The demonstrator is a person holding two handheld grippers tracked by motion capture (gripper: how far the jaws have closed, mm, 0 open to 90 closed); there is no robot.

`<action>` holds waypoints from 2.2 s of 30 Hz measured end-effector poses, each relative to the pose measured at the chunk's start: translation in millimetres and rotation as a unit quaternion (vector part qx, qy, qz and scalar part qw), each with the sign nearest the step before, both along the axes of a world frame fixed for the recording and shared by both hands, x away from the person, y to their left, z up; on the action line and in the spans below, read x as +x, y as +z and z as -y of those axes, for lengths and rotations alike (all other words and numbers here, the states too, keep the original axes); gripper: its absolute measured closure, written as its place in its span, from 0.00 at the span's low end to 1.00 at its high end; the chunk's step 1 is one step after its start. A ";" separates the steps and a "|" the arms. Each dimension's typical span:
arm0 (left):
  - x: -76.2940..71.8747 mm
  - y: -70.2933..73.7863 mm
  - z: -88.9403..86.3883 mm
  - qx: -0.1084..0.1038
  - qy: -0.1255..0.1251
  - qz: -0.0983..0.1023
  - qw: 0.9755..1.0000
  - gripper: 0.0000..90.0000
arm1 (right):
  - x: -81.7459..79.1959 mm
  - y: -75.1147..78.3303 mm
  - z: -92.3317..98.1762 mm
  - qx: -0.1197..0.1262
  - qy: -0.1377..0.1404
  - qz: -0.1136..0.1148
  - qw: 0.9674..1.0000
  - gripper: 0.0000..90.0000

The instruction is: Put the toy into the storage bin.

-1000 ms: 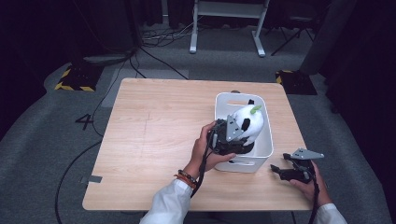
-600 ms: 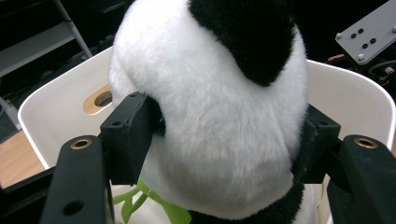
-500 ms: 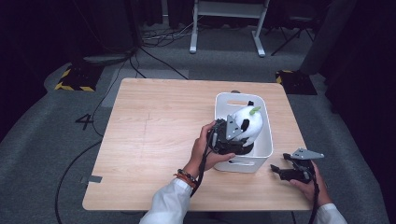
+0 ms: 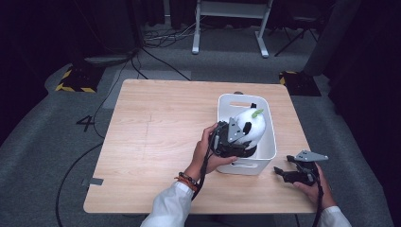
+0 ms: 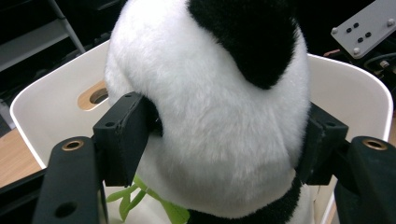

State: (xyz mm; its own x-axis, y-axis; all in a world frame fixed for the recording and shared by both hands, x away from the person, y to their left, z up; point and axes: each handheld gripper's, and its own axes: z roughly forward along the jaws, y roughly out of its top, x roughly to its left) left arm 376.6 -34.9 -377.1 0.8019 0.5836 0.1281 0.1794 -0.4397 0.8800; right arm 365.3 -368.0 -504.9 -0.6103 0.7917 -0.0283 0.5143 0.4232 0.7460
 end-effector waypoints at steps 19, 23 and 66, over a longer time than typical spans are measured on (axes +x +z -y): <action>-7.1 0.5 -6.2 -0.012 0.006 -0.007 1.000 0.15 | 0.1 0.0 0.1 0.000 0.000 -0.001 1.000 0.22; -12.1 6.3 -14.5 -0.032 -0.003 -0.002 0.999 0.18 | -0.2 0.1 -0.1 -0.001 -0.001 0.000 1.000 0.22; -32.5 5.6 -70.9 -0.014 0.016 0.024 0.999 0.17 | 0.0 0.1 0.0 0.000 -0.001 0.000 1.000 0.22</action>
State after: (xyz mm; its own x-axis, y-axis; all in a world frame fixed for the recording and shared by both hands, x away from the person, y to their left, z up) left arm 344.2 36.1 -371.5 0.7760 0.6131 0.1483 0.1508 -0.4086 0.9002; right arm 365.2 -367.9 -504.9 -0.6090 0.7927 -0.0288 0.5153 0.4230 0.7453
